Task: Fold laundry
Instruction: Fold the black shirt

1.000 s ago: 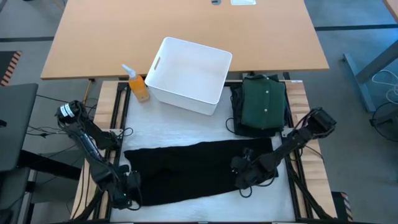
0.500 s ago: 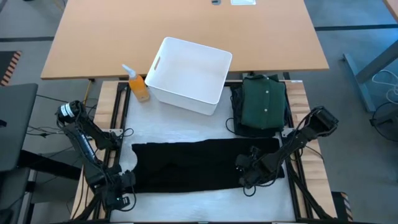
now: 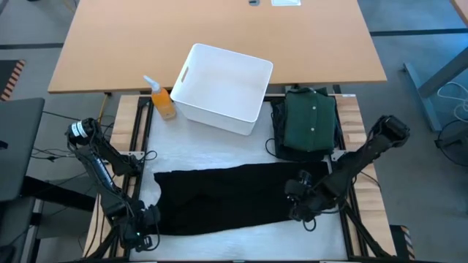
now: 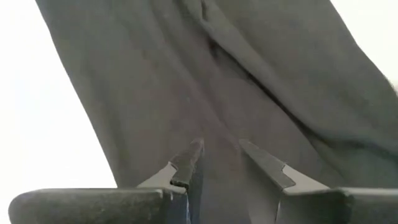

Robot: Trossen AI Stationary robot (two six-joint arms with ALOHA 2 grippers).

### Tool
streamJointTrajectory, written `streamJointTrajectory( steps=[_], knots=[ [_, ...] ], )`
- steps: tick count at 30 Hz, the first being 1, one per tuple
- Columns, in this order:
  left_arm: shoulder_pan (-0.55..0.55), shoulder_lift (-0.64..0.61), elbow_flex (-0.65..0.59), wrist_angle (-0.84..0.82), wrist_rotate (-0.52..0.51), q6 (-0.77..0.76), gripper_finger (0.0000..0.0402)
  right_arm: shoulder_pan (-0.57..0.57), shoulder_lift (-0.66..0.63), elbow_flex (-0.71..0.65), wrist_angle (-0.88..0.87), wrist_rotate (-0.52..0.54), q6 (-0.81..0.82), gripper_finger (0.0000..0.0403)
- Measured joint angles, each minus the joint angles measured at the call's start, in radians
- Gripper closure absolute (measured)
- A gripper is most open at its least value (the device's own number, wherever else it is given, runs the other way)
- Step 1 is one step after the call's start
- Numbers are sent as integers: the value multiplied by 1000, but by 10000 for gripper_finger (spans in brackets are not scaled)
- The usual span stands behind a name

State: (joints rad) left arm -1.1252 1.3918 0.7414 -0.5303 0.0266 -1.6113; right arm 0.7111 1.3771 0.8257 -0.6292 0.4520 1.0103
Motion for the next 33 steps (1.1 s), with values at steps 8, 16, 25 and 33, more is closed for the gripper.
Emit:
streamJointTrajectory(
  steps=[8, 16, 25, 33],
  knots=[
    [13, -4, 0, 67, 8, 84, 279, -14, 17, 0, 7, 43, -24, 281],
    [101, -79, 0, 153, -422, 412, 270, -47, 17, 0, 28, 43, -52, 281],
    [336, 96, 33, 399, -474, 1069, 269, -60, 18, 1, 68, 43, -76, 281],
    [421, 219, 210, 83, -471, 1124, 269, -57, 18, 1, 68, 43, -76, 281]
  ],
)
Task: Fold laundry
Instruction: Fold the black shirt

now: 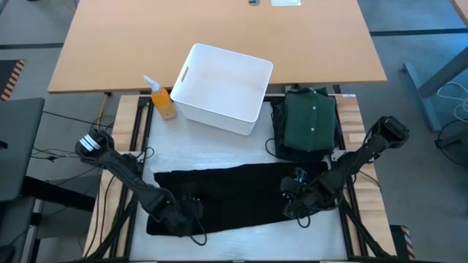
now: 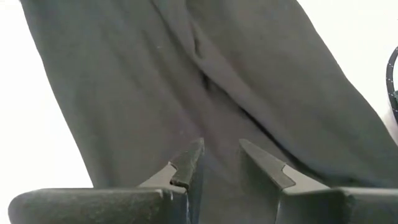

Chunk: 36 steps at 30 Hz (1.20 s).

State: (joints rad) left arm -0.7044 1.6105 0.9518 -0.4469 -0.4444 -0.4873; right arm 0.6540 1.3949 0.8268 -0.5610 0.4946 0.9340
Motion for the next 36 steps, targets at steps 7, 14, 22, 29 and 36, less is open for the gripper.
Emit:
streamJointTrajectory(
  steps=[7, 14, 22, 29, 36],
  knots=[
    [42, 95, 45, -122, 47, -22, 269, 0, 0, 0, 0, 1, -1, 281],
    [63, 104, 48, -167, 74, -28, 363, 0, 0, 0, 0, 1, 0, 281],
    [66, 2, 48, -193, 83, -22, 400, 0, 0, 0, -1, 0, -1, 281],
    [62, -209, 48, -161, 99, 16, 401, 0, -10, 1, 5, -95, -3, 281],
    [48, -371, 48, -60, 144, 102, 401, 7, -10, 1, 21, -134, -17, 281]
  ],
)
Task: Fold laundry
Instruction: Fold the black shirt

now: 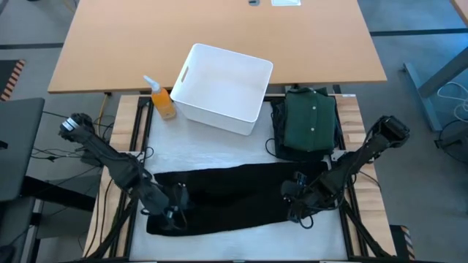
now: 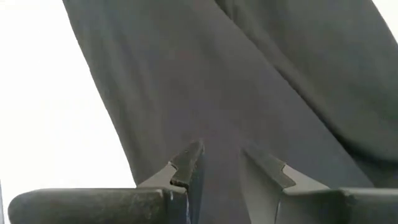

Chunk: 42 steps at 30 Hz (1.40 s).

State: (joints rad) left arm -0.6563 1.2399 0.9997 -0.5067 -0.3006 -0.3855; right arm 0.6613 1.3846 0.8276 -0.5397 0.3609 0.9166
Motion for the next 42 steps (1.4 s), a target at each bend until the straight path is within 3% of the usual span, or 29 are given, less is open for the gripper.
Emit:
streamJointTrajectory(
  steps=[5, 14, 22, 29, 34, 39, 42],
  knots=[
    [8, -60, 0, -60, -48, -23, 401, -1, 0, 0, -20, -72, -36, 281],
    [124, -82, -1, -225, -75, -122, 401, -11, -32, 0, -111, -67, -26, 281],
    [189, -82, -1, -228, 43, -102, 401, -18, -32, 0, -553, -48, 355, 281],
    [189, -82, -1, -228, 52, -101, 401, -43, -32, 0, -648, -67, 468, 278],
    [189, -82, -1, -228, 60, -101, 401, -110, -34, -9, -723, -99, 464, 252],
    [189, -82, -1, -228, 61, -101, 401, -157, -88, -125, -645, -183, 477, 205],
    [189, -82, -1, -229, 62, -97, 401, -170, -106, -126, -640, -161, 512, 181]
  ],
)
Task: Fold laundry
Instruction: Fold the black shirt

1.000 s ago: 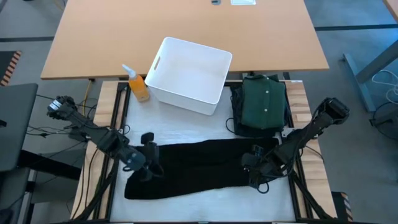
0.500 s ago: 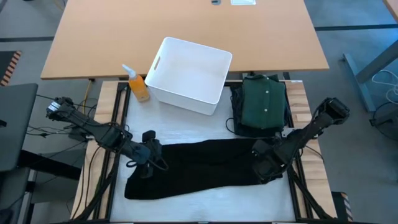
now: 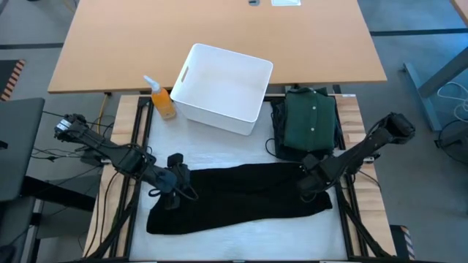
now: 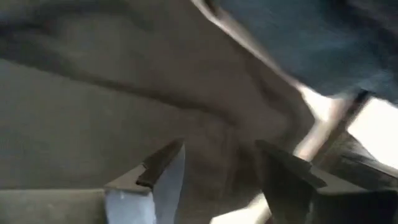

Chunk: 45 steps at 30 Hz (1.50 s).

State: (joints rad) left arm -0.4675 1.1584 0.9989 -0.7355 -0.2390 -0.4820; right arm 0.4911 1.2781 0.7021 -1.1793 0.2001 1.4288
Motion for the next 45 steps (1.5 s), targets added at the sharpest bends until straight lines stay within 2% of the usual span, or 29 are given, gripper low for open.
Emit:
streamJointTrajectory(
  steps=[5, 10, 16, 19, 23, 27, 28, 34, 38, 42, 45],
  knots=[
    [0, 0, 0, -17, 0, 2, 401, 4, -22, -9, 10, -14, 24, 169],
    [0, 0, 0, -17, 0, 2, 401, -12, 18, -32, 39, -22, 48, 174],
    [-2, 0, 0, -16, 19, -8, 401, -43, 49, -122, 160, -97, 32, 182],
    [-5, 0, 0, -16, 25, -11, 401, -35, 46, -130, 178, -95, 33, 209],
    [-5, 0, 0, -16, 25, -12, 401, -25, 47, -105, 157, -94, 6, 283],
    [-5, 0, 0, -16, 25, -12, 401, -23, 42, -54, 103, -97, -28, 372],
    [-5, 0, 0, -16, 25, -12, 401, -23, 42, -37, 84, -97, -35, 383],
    [-5, 0, 0, -16, 26, -19, 401, -15, 40, 76, -58, -97, -54, 375],
    [-7, 0, 0, 21, 107, -66, 401, 15, 40, 164, -155, -98, -68, 387],
    [-63, 0, 5, 103, 210, -96, 401, 63, 40, 261, -258, -97, -46, 387],
    [-114, 1, 70, 38, 197, -118, 401, 102, 40, 328, -361, -97, -1, 387]
  ],
)
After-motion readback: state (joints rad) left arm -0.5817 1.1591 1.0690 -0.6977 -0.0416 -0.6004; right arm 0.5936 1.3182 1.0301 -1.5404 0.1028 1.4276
